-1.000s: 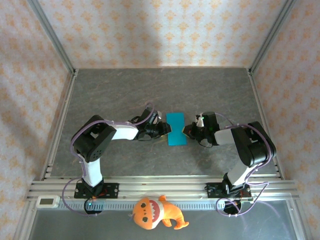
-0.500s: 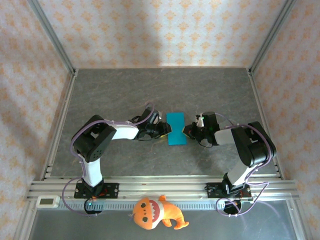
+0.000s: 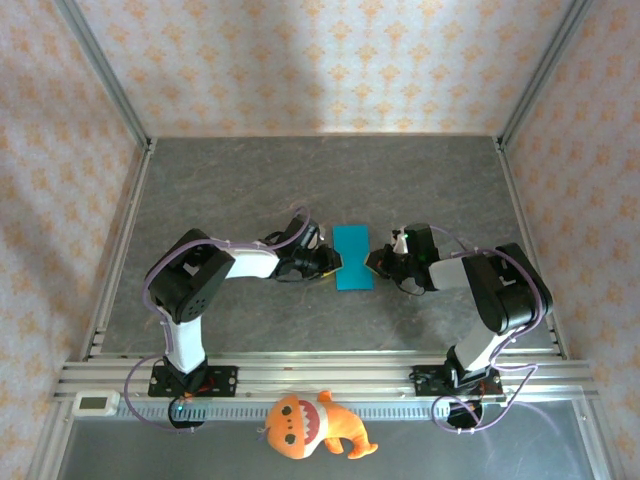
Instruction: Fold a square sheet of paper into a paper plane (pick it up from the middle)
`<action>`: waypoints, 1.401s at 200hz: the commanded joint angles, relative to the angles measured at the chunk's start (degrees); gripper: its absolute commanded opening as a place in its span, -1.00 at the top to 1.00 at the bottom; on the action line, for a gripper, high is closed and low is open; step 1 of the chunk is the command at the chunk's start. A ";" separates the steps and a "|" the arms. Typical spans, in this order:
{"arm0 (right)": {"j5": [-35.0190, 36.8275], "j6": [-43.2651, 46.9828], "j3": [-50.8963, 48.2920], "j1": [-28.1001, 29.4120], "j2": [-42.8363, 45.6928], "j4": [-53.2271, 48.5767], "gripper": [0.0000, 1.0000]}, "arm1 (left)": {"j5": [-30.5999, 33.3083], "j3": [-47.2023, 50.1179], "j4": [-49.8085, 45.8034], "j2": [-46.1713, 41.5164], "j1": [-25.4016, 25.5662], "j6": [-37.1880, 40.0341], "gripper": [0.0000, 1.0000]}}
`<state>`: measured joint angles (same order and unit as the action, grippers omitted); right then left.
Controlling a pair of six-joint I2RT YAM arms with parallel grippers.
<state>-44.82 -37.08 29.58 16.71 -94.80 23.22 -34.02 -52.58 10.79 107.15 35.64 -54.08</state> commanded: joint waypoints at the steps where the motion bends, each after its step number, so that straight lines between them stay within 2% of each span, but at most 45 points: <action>1: 3.87 0.52 -1.46 -0.45 0.35 -5.09 0.84 | 1.17 -1.17 -1.97 -0.61 0.31 0.69 0.64; 33: 2.05 1.24 -1.46 -0.45 3.33 -3.57 0.71 | 0.89 0.07 -0.31 -2.03 0.28 0.01 0.87; 54: 1.47 2.35 -1.37 -0.45 6.27 -3.86 0.54 | -0.06 1.07 1.41 -2.96 0.31 -1.10 0.98; 82: 1.57 3.72 -1.94 -0.38 10.41 -4.04 0.37 | -0.77 2.01 1.19 -5.17 0.27 -1.16 1.00; 97: 2.16 5.55 -2.56 0.64 13.35 -4.27 0.35 | -1.01 2.32 -0.11 -6.56 0.22 -0.47 1.00; 134: 16.41 13.10 -3.92 8.28 21.75 -9.29 0.37 | -1.88 1.60 -4.97 -9.80 -0.17 2.96 1.00; 172: 27.11 19.87 -7.52 18.46 28.34 -5.79 0.35 | -2.37 2.60 -4.46 -10.67 -1.44 2.26 1.00; 184: 29.57 20.91 -9.71 20.76 30.70 -2.55 0.25 | -2.11 2.82 -4.24 -10.82 -1.49 1.91 1.00; 189: 30.61 21.94 -10.60 21.97 31.69 -1.38 0.15 | -2.02 2.85 -4.04 -10.90 -1.45 1.79 1.00; 207: 36.29 27.49 -13.24 27.06 34.79 1.58 0.13 | -2.00 2.88 -3.40 -10.81 -1.45 1.27 1.00; 240: 43.88 36.25 -13.85 34.50 34.98 2.20 0.05 | -1.78 2.79 -3.24 -10.48 -1.45 0.93 1.00; 280: 56.16 42.75 -12.39 42.99 28.73 3.23 -0.02 | -1.92 2.82 -2.81 -10.34 -1.47 0.48 1.00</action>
<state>0.32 -1.26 15.99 56.12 -62.81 24.14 -35.75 -50.06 8.12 97.62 34.39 -52.66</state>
